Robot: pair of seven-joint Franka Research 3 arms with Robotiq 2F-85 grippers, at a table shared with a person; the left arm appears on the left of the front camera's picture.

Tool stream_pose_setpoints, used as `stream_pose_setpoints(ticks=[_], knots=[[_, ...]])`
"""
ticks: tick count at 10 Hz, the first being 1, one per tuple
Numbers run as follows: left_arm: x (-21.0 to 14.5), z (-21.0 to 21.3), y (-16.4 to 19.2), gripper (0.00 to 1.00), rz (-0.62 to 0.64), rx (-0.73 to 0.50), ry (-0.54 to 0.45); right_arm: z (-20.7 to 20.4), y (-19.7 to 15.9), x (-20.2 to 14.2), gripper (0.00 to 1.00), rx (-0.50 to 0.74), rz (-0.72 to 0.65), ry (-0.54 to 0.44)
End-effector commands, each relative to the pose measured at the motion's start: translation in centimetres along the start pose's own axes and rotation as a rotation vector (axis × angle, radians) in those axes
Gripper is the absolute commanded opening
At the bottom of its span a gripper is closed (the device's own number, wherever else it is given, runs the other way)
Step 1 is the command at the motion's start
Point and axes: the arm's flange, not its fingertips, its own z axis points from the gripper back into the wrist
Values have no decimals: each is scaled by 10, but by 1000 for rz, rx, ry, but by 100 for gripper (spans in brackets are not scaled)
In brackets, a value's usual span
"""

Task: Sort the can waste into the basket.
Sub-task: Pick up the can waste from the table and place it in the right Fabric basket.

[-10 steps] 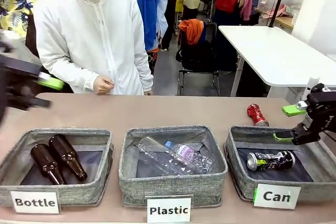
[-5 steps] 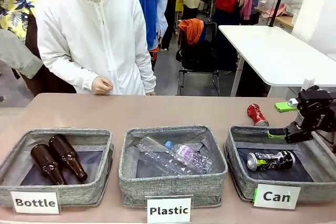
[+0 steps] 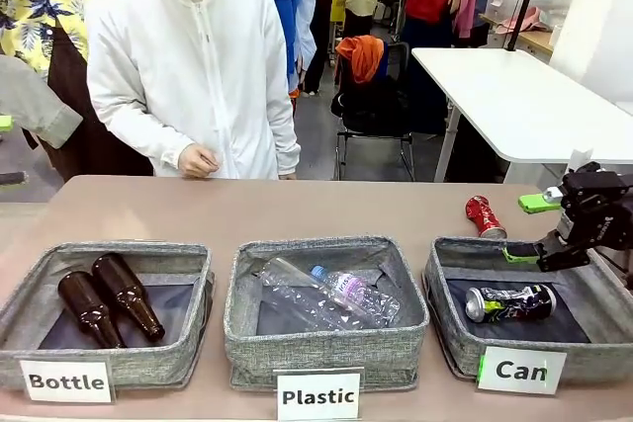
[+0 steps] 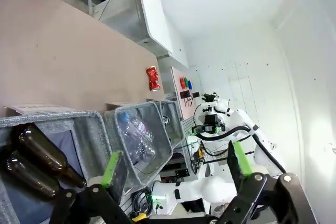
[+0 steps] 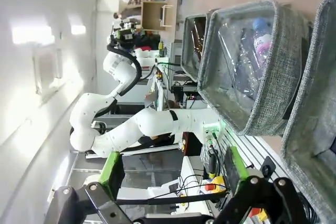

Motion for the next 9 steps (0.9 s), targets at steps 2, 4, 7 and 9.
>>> stream_pose_setpoints(ticks=[2, 4, 7, 9], knots=[[-1, 4, 0, 100, 13, -3, 7, 0, 2, -2, 100, -5, 6, 14], [-1, 4, 0, 100, 13, -3, 7, 0, 2, -2, 100, -5, 6, 14], [-1, 4, 0, 100, 13, -3, 7, 0, 2, -2, 100, -5, 6, 14], [-1, 4, 0, 100, 13, -3, 7, 0, 0, 0, 100, 0, 0, 0]])
